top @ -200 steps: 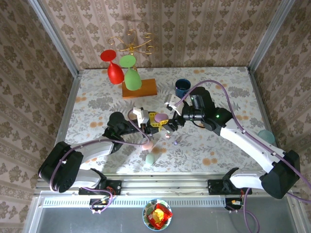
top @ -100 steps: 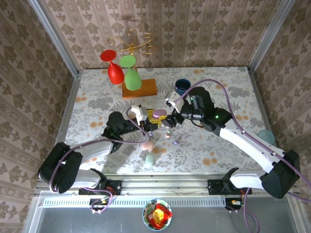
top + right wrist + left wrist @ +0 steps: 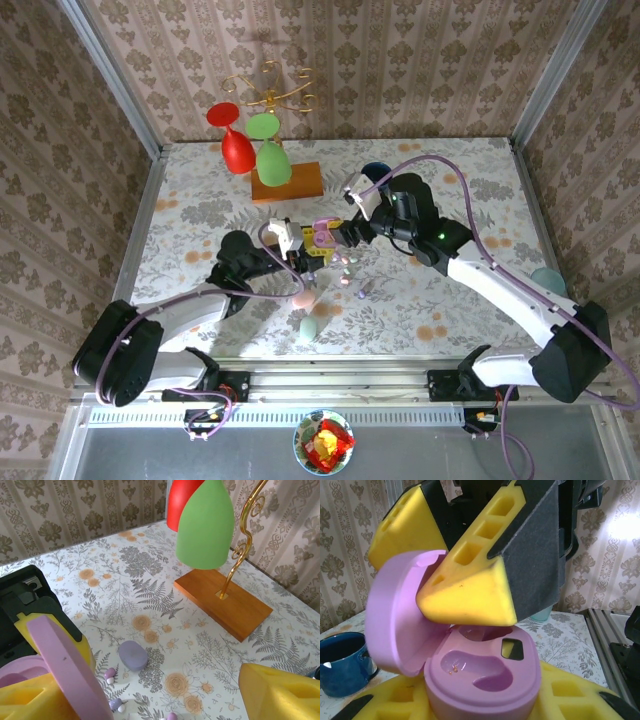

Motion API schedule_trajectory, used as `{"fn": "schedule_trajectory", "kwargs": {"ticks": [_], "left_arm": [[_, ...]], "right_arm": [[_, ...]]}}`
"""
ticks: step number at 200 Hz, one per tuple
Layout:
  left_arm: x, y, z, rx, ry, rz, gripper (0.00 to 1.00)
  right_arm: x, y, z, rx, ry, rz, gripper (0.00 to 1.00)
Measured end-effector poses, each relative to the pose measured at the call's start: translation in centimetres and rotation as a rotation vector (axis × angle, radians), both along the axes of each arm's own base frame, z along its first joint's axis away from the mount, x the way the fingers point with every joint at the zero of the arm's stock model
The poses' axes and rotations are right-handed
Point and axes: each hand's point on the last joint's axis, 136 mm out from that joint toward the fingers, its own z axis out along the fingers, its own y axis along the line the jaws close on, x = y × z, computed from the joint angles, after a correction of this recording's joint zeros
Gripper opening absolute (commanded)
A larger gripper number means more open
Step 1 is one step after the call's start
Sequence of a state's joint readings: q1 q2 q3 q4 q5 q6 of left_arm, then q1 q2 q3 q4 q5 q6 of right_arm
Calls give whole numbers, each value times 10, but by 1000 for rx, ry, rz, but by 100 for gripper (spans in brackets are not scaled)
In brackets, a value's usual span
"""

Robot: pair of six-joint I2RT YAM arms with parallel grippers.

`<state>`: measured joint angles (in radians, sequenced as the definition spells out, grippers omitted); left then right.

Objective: Insert the wireless bluetooth earbuds into the charging case

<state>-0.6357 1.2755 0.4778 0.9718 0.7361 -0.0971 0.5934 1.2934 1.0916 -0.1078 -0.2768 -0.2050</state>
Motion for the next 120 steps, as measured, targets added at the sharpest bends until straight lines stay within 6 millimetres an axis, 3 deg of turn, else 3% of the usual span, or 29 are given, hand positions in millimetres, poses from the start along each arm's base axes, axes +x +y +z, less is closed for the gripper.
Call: {"fn": "schedule_trajectory", "kwargs": {"ticks": [41,54,70,96,120], "left_arm": [[6,9,-2,1,2,31,29],[11,16,-5,4,7,57,29],[17,25,-4,1,3,87,29],[18,35,3,-12,-16,114,29],[13,39,8,-24,-36,117,29]], "right_arm": [[-19,-5,33,123,-28,36,81],[-20,-16,45,205,-15,16,79],[-7,-39,51,310,37,-63,77],[19,-69,25,406,201,-224,76],[36,-73,-18,418,384,-335,75]]}}
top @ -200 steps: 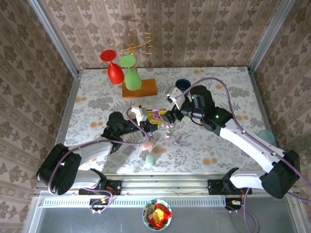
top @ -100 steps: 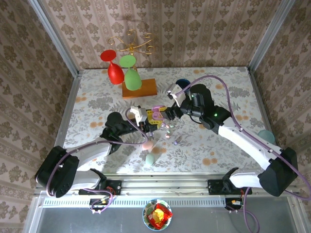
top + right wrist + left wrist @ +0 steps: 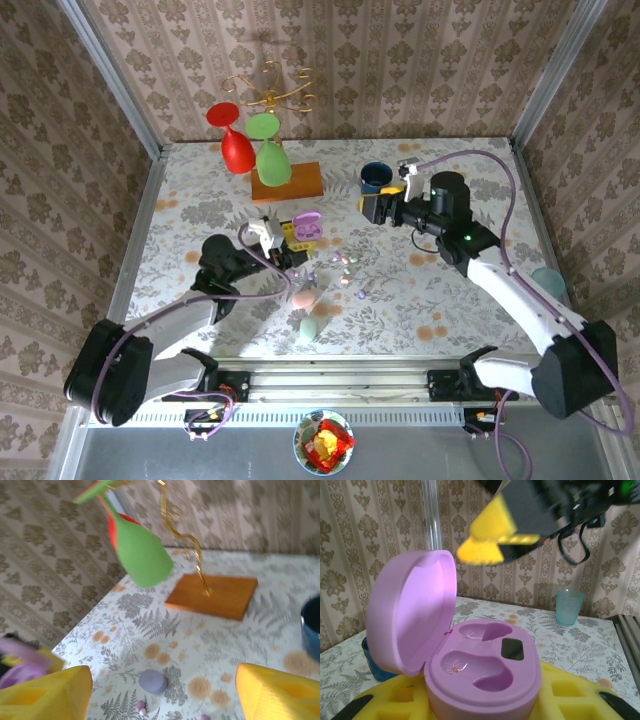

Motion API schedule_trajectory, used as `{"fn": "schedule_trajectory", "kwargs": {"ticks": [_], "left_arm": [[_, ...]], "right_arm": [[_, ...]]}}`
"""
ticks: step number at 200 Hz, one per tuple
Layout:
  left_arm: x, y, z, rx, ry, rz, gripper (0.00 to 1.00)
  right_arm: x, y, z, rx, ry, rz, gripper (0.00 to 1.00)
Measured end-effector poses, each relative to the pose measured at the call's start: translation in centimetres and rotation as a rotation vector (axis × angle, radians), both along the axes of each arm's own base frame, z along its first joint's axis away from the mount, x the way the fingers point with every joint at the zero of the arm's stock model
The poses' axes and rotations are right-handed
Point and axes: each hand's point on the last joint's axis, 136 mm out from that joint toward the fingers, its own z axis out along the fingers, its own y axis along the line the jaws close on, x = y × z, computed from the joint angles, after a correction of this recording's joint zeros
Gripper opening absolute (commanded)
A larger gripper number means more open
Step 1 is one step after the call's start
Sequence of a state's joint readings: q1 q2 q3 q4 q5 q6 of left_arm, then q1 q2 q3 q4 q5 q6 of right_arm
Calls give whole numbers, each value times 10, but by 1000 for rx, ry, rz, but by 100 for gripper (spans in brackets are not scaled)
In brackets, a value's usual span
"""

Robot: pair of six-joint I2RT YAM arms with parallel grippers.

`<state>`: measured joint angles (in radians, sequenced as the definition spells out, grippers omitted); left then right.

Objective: Insert the wireless bluetooth earbuds into the charging case

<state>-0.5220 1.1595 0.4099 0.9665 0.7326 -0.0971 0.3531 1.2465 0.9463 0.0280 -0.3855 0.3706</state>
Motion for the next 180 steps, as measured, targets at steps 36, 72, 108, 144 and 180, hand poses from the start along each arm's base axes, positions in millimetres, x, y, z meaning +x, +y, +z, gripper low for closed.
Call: {"fn": "schedule_trajectory", "kwargs": {"ticks": [36,72,108,144,180], "left_arm": [[-5,3,-2,0,-5,0,29],[-7,4,-7,6,6,0,29],[-7,4,-9,6,8,0,29],[-9,5,-16,13,25,-1,29],[-13,2,-21,19,37,-5,30]], "right_arm": [[16,7,-97,-9,339,-54,65],[18,29,-161,-20,560,-21,55],[25,59,-179,-13,640,49,51],[28,76,-194,-37,694,86,48],[24,79,-216,-78,759,108,44]]}}
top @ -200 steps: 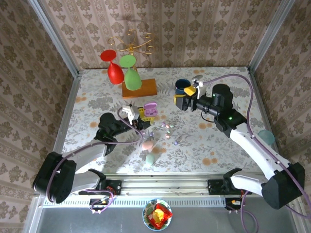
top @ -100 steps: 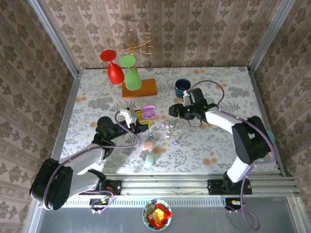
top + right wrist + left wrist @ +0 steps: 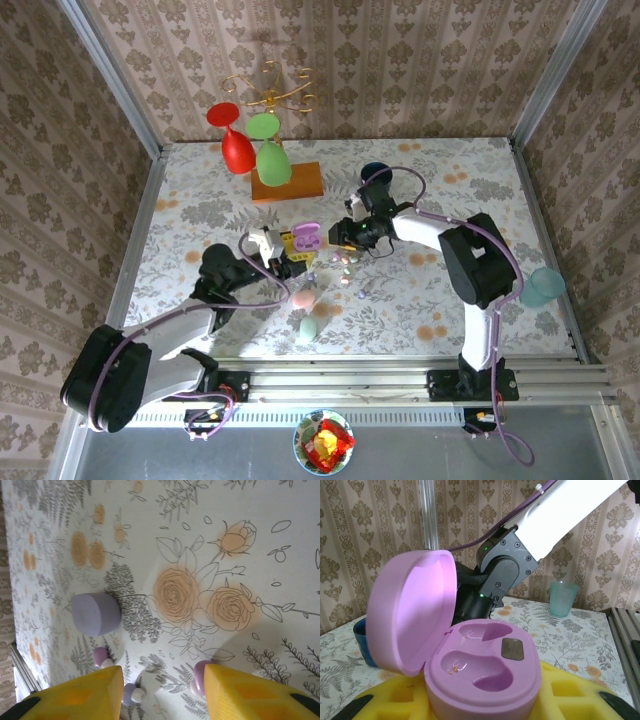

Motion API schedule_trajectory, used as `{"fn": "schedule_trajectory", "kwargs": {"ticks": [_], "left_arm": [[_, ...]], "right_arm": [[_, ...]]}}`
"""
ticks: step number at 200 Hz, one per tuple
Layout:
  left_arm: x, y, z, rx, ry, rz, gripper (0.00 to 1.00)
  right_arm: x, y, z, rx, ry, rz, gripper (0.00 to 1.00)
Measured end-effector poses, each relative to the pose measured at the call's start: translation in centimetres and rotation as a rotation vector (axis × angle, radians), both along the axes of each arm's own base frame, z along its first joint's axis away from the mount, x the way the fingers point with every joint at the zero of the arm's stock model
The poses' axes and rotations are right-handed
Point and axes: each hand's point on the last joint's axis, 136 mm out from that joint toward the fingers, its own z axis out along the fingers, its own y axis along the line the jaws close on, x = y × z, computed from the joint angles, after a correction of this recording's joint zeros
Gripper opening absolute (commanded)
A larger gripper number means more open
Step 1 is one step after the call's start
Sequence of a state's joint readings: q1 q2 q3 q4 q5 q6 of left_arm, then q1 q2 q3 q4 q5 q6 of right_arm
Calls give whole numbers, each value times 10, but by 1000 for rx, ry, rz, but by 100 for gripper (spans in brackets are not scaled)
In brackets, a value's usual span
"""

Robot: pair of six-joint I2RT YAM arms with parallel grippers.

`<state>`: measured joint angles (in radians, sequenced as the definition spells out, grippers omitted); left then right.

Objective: Insert the wireless bluetooth earbuds into the charging case

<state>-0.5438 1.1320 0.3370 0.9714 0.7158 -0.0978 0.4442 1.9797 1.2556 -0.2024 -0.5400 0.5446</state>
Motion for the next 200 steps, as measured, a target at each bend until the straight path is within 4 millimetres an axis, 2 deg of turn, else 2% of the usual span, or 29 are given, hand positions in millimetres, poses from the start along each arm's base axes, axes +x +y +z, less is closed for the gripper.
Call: {"fn": "schedule_trajectory", "kwargs": {"ticks": [55,131,200], "left_arm": [[-2,-2,-1,1,2,-3,30],[-2,-2,-2,9,-6,-2,31],[-2,-2,-2,9,-7,-2,32]], "right_arm": [[-9,1,-19,-24,61,37,39],[-21,7,-17,-8,86,98,37],[-20,10,-27,-12,121,91,33]]}}
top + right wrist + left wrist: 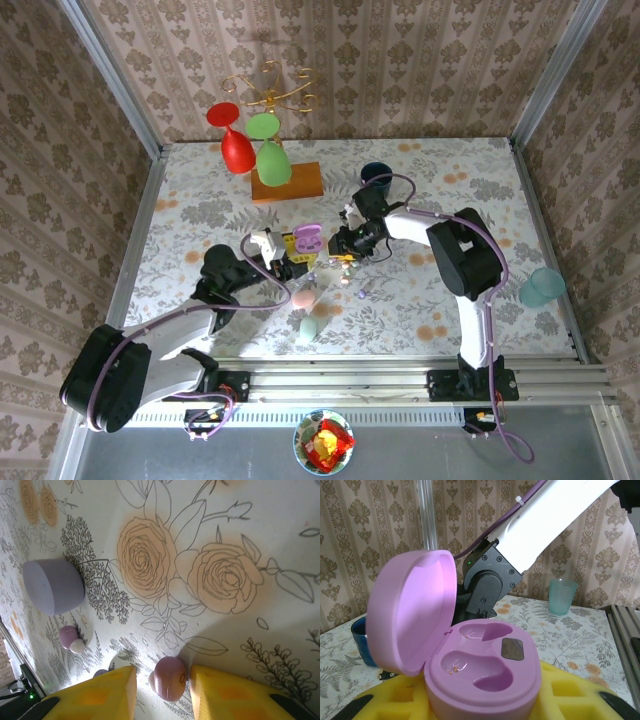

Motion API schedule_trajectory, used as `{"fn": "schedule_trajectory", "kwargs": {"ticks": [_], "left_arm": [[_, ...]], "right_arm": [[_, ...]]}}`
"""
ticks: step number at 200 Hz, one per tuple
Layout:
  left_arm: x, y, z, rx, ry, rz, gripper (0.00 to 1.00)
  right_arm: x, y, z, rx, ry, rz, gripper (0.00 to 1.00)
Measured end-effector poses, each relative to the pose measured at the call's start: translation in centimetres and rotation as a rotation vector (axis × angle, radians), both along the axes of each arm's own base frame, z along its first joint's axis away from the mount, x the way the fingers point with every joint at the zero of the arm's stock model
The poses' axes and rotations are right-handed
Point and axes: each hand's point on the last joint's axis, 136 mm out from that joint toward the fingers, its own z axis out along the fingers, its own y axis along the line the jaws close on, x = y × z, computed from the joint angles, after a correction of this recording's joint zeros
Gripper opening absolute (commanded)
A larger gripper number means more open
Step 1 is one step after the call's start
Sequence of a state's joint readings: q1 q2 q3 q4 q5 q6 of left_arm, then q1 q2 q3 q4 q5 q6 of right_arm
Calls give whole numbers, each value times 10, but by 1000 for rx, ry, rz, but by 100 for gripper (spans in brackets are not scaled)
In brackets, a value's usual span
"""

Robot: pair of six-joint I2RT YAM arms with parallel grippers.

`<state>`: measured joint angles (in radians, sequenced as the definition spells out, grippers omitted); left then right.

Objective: Insert the wireless bluetooth earbuds into the charging case

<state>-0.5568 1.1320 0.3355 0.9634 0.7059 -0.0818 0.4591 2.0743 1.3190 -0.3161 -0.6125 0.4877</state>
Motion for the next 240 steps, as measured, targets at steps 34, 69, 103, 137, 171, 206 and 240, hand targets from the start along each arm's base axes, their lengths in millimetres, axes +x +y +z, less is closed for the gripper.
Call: {"fn": "schedule_trajectory", "kwargs": {"ticks": [34,69,103,137,171,206,240], "left_arm": [[0,0,-2,3,5,1,32],[0,1,-11,23,20,12,32],[1,2,-15,36,26,20,32],[2,3,-20,47,28,31,32],[4,5,-25,64,23,51,32],[12,8,-28,84,3,96,32],[22,9,-45,122,28,136,32]], "right_arm": [[0,-1,-2,-11,13,-6,28],[1,-2,-3,-24,15,-1,26],[1,0,-3,-44,5,10,22],[3,1,-3,-64,-13,13,21],[5,-3,-1,-100,-47,13,21],[-6,-24,3,-172,-92,-19,21],[-11,-45,27,-199,-202,-47,21]]}}
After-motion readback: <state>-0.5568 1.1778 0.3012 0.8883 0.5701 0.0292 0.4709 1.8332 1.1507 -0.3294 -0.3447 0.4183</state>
